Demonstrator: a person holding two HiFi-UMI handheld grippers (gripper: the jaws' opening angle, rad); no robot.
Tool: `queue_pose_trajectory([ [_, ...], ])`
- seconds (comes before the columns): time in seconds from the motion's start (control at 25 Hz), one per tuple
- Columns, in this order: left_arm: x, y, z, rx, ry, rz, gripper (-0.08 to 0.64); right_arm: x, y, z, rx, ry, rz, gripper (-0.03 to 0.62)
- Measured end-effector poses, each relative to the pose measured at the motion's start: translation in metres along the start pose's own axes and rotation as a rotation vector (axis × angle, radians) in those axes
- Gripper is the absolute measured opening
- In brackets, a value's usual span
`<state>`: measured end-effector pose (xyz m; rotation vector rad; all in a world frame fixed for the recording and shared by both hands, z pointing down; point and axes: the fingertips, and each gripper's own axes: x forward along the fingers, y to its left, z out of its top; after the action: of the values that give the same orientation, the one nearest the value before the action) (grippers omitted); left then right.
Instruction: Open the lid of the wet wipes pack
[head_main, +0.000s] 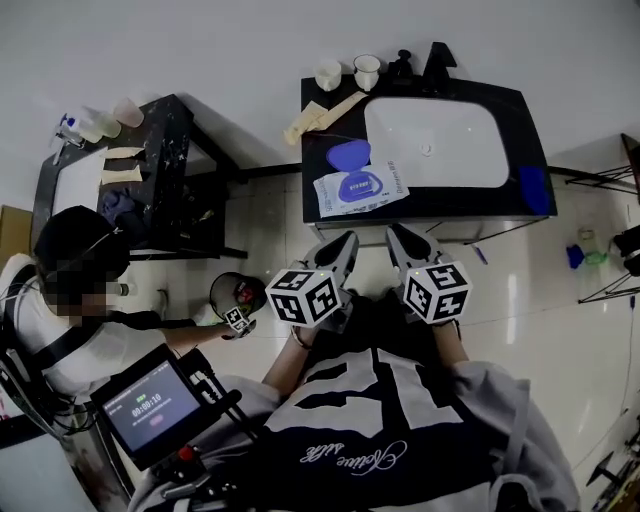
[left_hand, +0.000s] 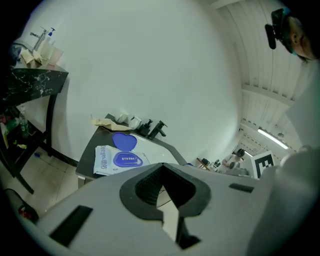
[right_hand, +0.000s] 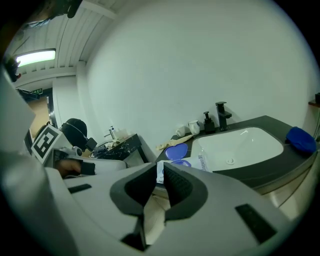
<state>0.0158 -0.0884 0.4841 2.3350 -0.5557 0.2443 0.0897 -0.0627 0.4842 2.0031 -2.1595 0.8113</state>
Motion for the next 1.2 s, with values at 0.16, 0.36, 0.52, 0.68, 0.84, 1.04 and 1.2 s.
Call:
queue_pose_trajectory([
  [0.16,-0.004,-0.026,-0.019,0.029,-0.007,-0.007,-0.002,-0.03,-0.004,-0.01,-0.008,-0.021,0.001,0.04],
  [0.36,0.0,-0.039,-0.013,0.006,-0.008,-0.002,-0.002,-0.037,-0.005,-0.005,-0.004,0.005,0.015,0.04],
  [0.52,-0.016,-0.078,-0.045,0.009,-0.031,0.007,-0.002,-0.08,-0.004,-0.029,-0.017,0.013,0.045,0.04],
  [0.68,-0.034,-0.126,-0.093,-0.005,-0.039,0.021,-0.002,-0.143,-0.001,-0.054,-0.034,0.007,0.077,0.04],
  [0.84,-0.043,-0.151,-0.125,0.002,-0.019,0.036,-0.002,-0.174,-0.001,-0.065,-0.028,-0.005,0.087,0.006],
  [1.04,-0.074,-0.18,-0.16,0.024,-0.001,0.064,-0.002,-0.213,0.012,-0.083,-0.005,-0.024,0.119,0.002],
  [1.2,-0.097,-0.182,-0.166,0.032,-0.023,0.104,-0.002,-0.22,0.032,-0.091,-0.01,-0.019,0.163,0.0],
])
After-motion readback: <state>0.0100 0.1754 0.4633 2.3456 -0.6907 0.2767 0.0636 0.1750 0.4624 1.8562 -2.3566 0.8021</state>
